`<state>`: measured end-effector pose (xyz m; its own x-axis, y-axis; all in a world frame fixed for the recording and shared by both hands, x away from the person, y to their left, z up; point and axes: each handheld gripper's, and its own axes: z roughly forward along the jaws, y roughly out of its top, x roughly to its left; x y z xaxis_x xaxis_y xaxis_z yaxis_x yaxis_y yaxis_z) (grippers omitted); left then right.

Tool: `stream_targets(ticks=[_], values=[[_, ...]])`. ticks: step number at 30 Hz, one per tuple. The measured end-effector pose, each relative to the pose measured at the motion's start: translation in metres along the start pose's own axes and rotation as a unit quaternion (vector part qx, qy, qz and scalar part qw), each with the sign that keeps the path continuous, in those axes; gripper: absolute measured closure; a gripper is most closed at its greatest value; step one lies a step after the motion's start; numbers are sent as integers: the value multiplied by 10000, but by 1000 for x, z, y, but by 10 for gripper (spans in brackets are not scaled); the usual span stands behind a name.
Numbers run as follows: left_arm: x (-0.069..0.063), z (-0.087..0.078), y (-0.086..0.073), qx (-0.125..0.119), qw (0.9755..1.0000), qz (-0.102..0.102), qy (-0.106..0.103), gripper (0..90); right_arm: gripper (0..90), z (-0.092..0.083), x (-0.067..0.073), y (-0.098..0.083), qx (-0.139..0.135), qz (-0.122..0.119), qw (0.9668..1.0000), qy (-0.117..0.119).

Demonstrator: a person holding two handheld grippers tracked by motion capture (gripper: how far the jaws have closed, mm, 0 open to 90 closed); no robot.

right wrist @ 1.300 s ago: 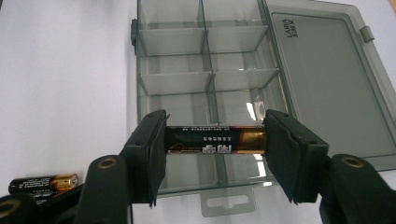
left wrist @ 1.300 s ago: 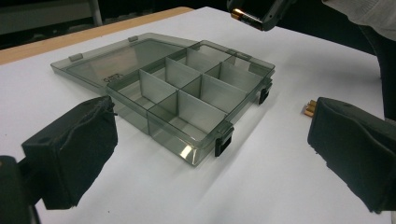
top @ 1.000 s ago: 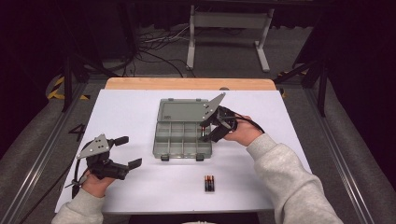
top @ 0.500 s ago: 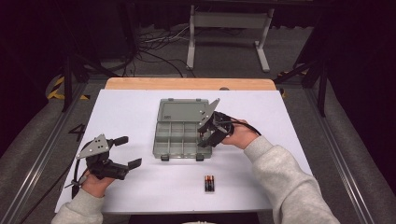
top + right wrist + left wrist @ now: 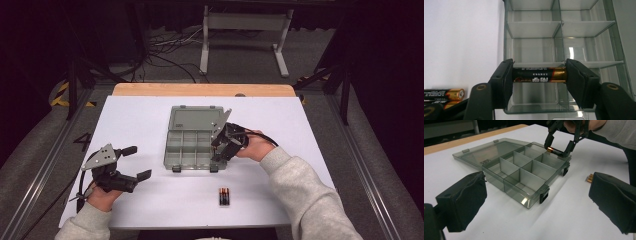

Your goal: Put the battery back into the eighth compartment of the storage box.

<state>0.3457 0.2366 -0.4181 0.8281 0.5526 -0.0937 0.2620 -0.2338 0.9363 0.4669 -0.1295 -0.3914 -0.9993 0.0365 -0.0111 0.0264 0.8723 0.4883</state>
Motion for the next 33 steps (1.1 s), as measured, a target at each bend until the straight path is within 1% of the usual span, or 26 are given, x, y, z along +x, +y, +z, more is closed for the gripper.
stream_targets(ticks=[11, 12, 16, 17, 20, 22, 23, 24, 33], values=[[0, 0, 0, 9, 10000, -8, -5, 22, 417, 4, 0, -1, 83, -7, 9999, 58], [0, 0, 0, 1, 10000, 2, 1, 21, 416, 5, 1, 0, 77, 8, 9999, 113], [0, 0, 0, -6, 10000, -15, -2, 22, 416, 5, 1, 0, 78, 10, 9999, 110], [0, 0, 0, -6, 10000, -19, -3, 22, 416, 5, 0, 0, 86, -9, 9999, 69], [0, 0, 0, -7, 10000, -14, -4, 22, 416, 6, 0, -1, 103, 3, 9999, 57], [0, 0, 0, -2, 10000, 6, 1, 21, 416, 6, 0, -1, 94, 10, 9999, 65], [0, 0, 0, -1, 10000, 7, 1, 21, 416, 6, 0, 0, 86, 19, 9999, 108], [0, 0, 0, 8, 10000, 8, 0, 22, 415, 7, 0, 0, 99, 1, 9999, 71], [0, 0, 0, -5, 10000, -13, -6, 22, 405, 8, 1, 1, 117, -21, 9999, 84]])
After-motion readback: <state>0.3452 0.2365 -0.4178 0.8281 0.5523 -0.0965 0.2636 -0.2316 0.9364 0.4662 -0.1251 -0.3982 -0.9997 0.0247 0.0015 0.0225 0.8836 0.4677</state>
